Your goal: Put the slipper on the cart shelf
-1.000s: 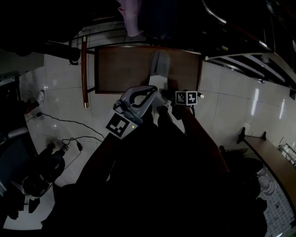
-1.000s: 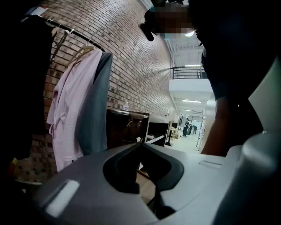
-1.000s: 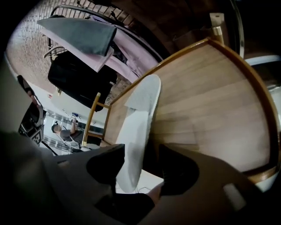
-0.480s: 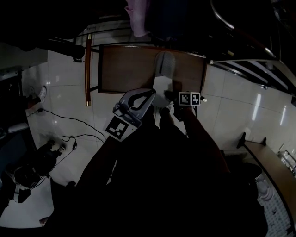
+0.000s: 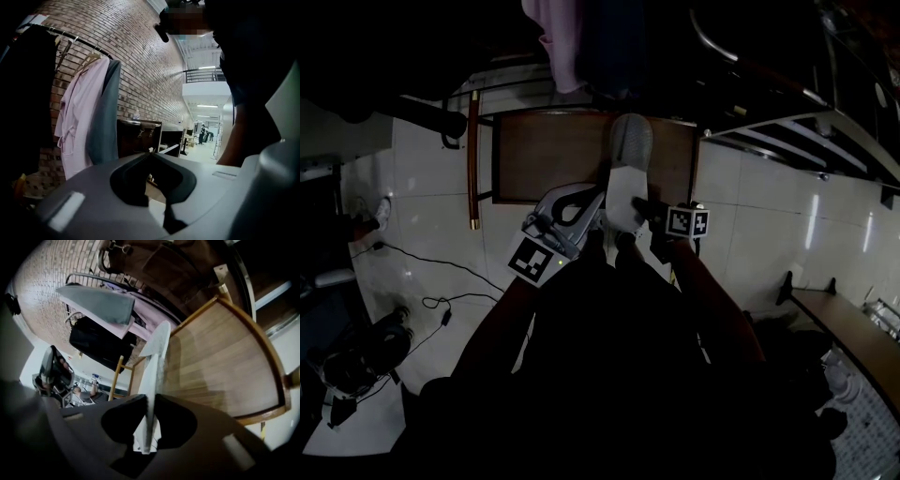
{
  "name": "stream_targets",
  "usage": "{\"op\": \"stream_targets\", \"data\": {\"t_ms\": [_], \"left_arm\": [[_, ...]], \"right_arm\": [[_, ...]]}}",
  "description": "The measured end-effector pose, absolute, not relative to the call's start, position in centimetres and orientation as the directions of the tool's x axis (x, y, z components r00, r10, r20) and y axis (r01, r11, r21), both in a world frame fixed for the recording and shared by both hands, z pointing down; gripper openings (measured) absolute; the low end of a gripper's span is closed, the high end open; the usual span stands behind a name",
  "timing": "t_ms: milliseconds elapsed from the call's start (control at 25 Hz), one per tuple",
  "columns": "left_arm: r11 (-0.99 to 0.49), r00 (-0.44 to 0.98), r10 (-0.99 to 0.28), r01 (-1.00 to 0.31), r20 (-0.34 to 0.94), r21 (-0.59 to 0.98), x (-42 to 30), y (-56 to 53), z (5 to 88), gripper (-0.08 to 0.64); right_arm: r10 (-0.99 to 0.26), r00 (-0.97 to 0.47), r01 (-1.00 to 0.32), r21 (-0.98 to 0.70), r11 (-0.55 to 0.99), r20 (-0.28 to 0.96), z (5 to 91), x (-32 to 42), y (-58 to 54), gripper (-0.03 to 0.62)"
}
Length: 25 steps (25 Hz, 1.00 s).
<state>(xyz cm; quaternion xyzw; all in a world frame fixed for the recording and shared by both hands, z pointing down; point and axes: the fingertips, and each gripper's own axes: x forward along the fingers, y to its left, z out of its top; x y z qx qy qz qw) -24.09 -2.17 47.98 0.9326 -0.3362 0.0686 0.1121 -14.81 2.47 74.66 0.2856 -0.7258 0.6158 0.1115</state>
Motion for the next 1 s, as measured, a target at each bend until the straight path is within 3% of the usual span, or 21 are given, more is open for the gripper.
{"op": "stream_targets", "data": {"t_ms": [400,1000], "left_arm": [[-0.784,0.792,-0.587,-0.608,0.169,0.127,-22.0,-2.3,44.8,0.002],[-0.809,0.814,-0.566,-0.579,0.129,0.103,-21.1,-2.1,41.1,0.002]], "right_arm": [[-0.500,-0.779,-0.523,-0.832,0.186,0.378,64.3,-10.9,0.0,0.066],[-0.600,-0.782,-0.573,-0.577,0.582,0.170,48.7,-10.6,-2.0,0.066]]}}
